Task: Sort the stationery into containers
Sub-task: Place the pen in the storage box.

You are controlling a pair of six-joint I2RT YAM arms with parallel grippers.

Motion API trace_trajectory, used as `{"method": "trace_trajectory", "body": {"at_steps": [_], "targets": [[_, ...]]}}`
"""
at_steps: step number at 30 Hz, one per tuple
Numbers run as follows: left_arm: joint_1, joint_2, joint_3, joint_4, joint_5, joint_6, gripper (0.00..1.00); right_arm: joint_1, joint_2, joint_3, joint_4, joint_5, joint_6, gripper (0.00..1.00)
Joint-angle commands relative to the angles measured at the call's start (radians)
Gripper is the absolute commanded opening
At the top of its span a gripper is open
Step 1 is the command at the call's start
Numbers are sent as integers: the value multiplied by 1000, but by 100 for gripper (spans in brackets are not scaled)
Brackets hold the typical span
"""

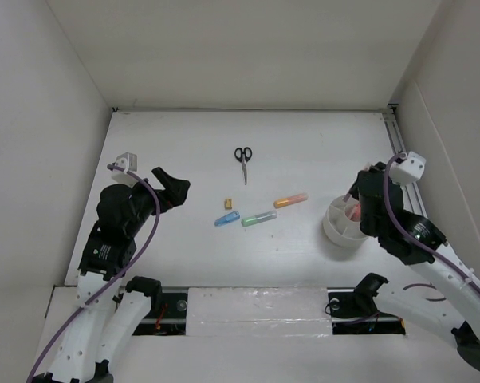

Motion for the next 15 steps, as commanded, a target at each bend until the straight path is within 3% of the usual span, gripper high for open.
{"method": "trace_trajectory", "body": {"at_steps": [1, 7, 15], "targets": [[-3, 1, 4, 37, 24, 23, 100, -5, -20, -25, -266, 206, 265, 0], [-3, 1, 4, 37, 33, 23, 100, -114, 49, -13, -512, 256, 542, 0], [-3, -9, 4, 46, 33, 23, 100, -143, 167, -3, -557, 328, 674, 0]]}}
